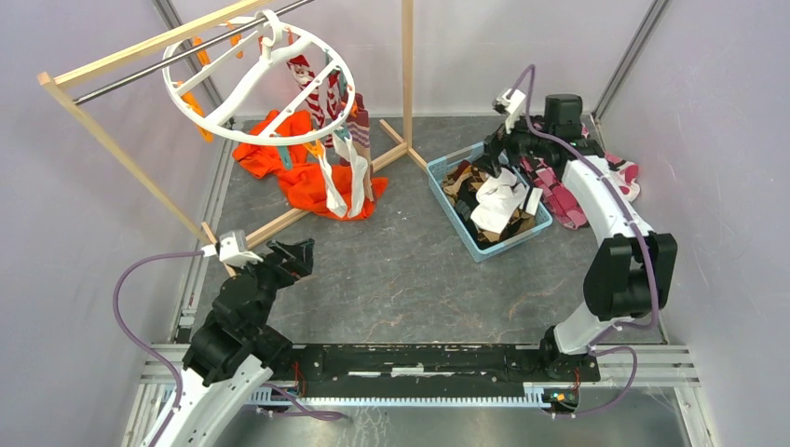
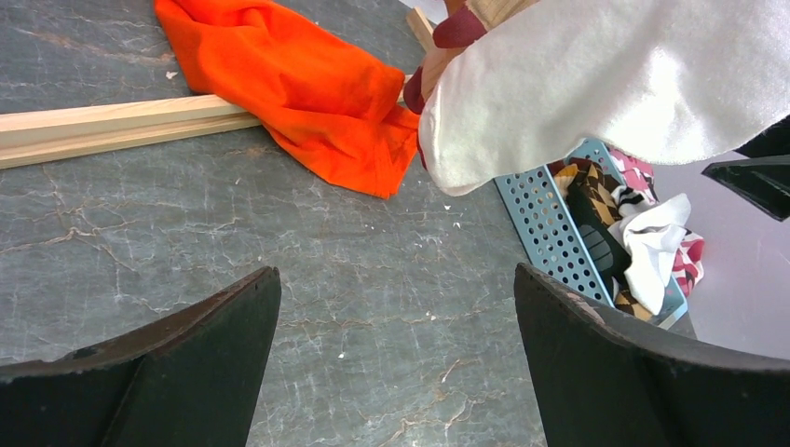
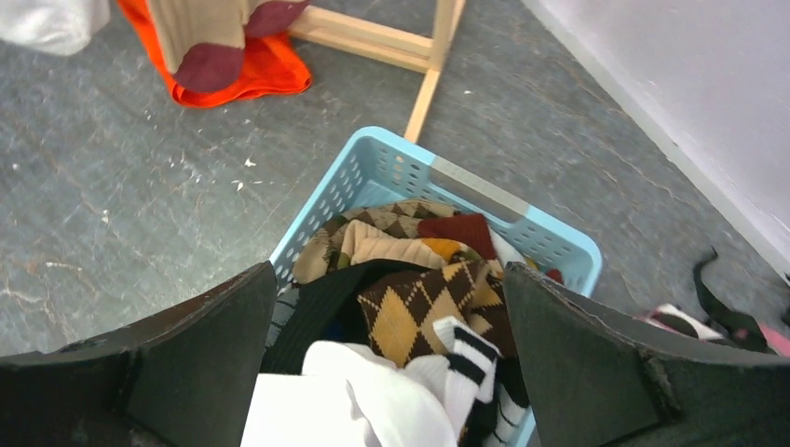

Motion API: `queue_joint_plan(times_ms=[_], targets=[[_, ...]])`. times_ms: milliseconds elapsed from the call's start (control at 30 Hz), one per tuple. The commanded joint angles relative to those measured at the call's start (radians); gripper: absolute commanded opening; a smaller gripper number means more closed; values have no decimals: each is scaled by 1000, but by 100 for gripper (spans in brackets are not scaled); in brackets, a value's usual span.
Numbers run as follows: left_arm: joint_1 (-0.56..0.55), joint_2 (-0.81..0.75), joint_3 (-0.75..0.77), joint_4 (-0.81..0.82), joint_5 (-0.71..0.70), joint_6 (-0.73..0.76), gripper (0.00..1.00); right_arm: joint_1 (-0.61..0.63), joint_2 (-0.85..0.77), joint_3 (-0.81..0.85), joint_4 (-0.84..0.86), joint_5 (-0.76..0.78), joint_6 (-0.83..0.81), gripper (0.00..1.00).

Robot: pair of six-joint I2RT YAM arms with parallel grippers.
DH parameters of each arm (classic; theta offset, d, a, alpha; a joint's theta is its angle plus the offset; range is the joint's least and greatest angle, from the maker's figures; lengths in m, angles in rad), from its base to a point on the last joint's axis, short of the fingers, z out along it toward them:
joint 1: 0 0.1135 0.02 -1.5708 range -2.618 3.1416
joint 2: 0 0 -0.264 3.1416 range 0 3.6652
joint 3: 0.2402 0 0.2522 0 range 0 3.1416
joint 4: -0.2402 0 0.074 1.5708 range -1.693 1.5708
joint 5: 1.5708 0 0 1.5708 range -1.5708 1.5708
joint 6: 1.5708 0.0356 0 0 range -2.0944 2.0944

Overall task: Clip the socks to the hanger
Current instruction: Pick up the sock from the bin.

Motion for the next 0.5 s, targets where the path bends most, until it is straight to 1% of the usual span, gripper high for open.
queue_joint_plan(times_ms=[0,67,100,167,267,300,367,467], targets=[[6,5,-16,67,14,-3,100,69,49,137,-174,31,-185,98],[6,8,-24,84,22,-3,100,90,70,155,-199,93,-178,98],[6,15,-34,105,29,-2,100,108,84,163,-228,178,-177,98],[6,28,-39,121,33,4,100,121,93,163,-239,270,-164,96],[6,62,-38,143,47,14,100,132,114,164,-250,411,-120,90],[6,76,-34,151,53,18,100,133,118,164,-249,468,-104,86],[6,106,-24,158,60,25,100,133,111,155,-241,563,-86,81],[6,140,-16,162,66,28,100,133,55,106,-207,624,-102,81]])
